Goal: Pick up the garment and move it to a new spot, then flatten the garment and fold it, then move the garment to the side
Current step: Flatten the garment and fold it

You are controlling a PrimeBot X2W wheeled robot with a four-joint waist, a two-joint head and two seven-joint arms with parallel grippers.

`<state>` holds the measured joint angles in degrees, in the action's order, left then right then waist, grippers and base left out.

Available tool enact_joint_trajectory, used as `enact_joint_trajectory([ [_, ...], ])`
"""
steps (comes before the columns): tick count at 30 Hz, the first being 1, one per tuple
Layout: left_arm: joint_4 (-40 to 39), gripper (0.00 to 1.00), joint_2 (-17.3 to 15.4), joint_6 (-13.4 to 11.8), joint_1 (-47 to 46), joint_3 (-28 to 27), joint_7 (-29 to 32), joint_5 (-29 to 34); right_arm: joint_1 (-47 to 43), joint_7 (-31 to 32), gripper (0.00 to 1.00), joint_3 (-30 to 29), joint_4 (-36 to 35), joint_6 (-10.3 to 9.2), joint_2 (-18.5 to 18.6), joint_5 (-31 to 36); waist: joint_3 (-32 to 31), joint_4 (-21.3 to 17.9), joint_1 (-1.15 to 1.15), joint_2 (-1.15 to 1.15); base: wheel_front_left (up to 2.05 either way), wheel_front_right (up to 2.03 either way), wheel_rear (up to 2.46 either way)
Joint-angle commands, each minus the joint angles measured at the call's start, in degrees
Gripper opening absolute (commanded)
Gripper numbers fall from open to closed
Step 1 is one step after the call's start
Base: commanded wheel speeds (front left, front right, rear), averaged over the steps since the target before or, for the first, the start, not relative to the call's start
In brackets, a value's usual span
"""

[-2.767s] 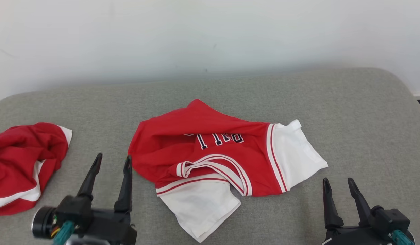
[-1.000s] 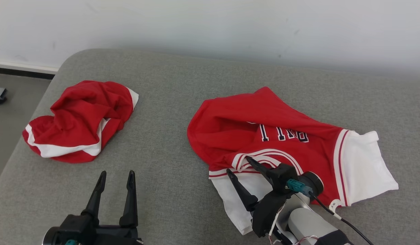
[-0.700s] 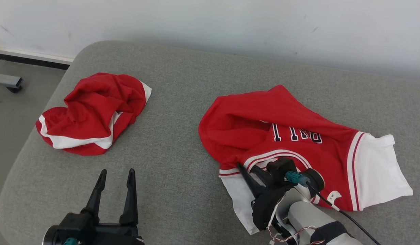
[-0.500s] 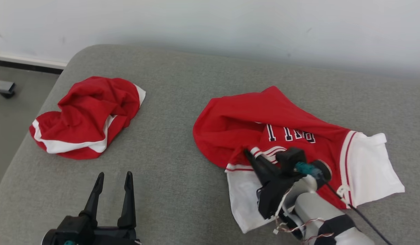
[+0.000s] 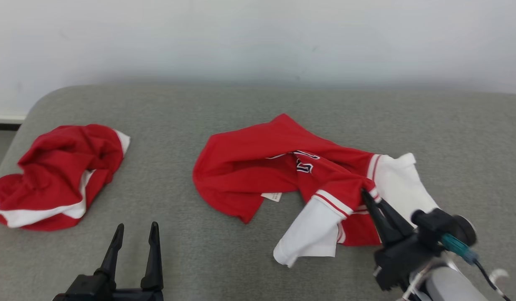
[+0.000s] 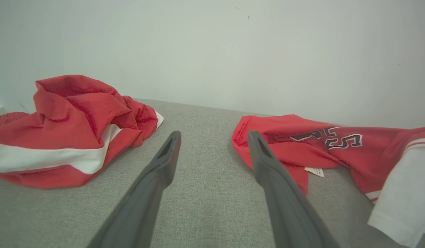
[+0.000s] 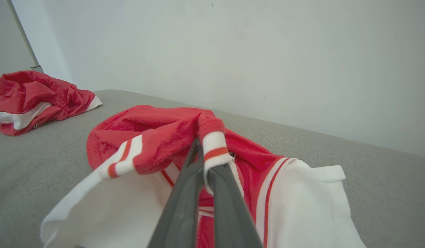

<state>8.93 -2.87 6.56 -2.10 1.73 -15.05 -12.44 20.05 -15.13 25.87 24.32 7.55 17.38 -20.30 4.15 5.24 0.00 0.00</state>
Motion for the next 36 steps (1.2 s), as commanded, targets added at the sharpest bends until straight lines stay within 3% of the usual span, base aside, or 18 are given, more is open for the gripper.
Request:
enact_joint_trajectory([
  [1, 0.24, 1.0, -0.03, 0.19, 0.73, -0.1, -0.19, 0.29, -2.18, 0.0, 0.0, -1.21, -1.71, -0.13, 0.88, 0.62, -0.58, -3.01, 0.0, 0.0, 0.0, 0.0, 0.0],
  [8, 0.6, 1.0, -0.03, 0.26, 0.75, -0.21, -0.19, 0.14, -11.84, -0.01, 0.0, -8.89, -8.15, -0.13, 4.86, 1.68, -0.77, -5.15, 0.0, 0.0, 0.0, 0.0, 0.0],
  [17, 0.39, 1.0, -0.05, -0.47, 1.09, 0.83, -0.19, -0.16, -19.13, 1.28, 0.0, -18.85, -8.19, -0.13, 8.43, 0.6, -0.81, -5.03, 0.0, 0.0, 0.0, 0.0, 0.0],
  [18, 0.48, 1.0, -0.05, -0.42, 1.2, 0.64, -0.19, -0.19, -19.36, 1.56, 0.6, -19.64, -8.23, -0.13, 8.13, 0.92, -0.89, -5.02, 0.0, 0.0, 0.0, 0.0, 0.0],
  [19, 0.59, 1.0, -0.04, -0.36, 1.28, 0.42, -0.19, -0.23, -19.56, 1.77, 0.98, -20.27, -8.5, -0.13, 7.57, 1.24, -0.98, -5.05, 0.0, 0.0, 0.0, 0.0, 0.0],
  [30, 0.61, 1.0, -0.03, -0.16, 2.09, -1.22, -0.19, 0.12, -21.41, 2.13, 1.0, -25.89, -15.85, -0.13, 2.63, 5.21, -2.63, -6.46, 0.0, 0.0, 0.0, 0.0, 0.0],
  [36, -0.07, 1.0, -0.04, -0.43, 2.03, -1.4, -0.19, 0.48, -21.87, 1.32, 1.0, -25.6, -19.28, -0.13, 0.02, 6.06, -2.68, -6.93, 0.0, 0.0, 0.0, 0.0, 0.0],
])
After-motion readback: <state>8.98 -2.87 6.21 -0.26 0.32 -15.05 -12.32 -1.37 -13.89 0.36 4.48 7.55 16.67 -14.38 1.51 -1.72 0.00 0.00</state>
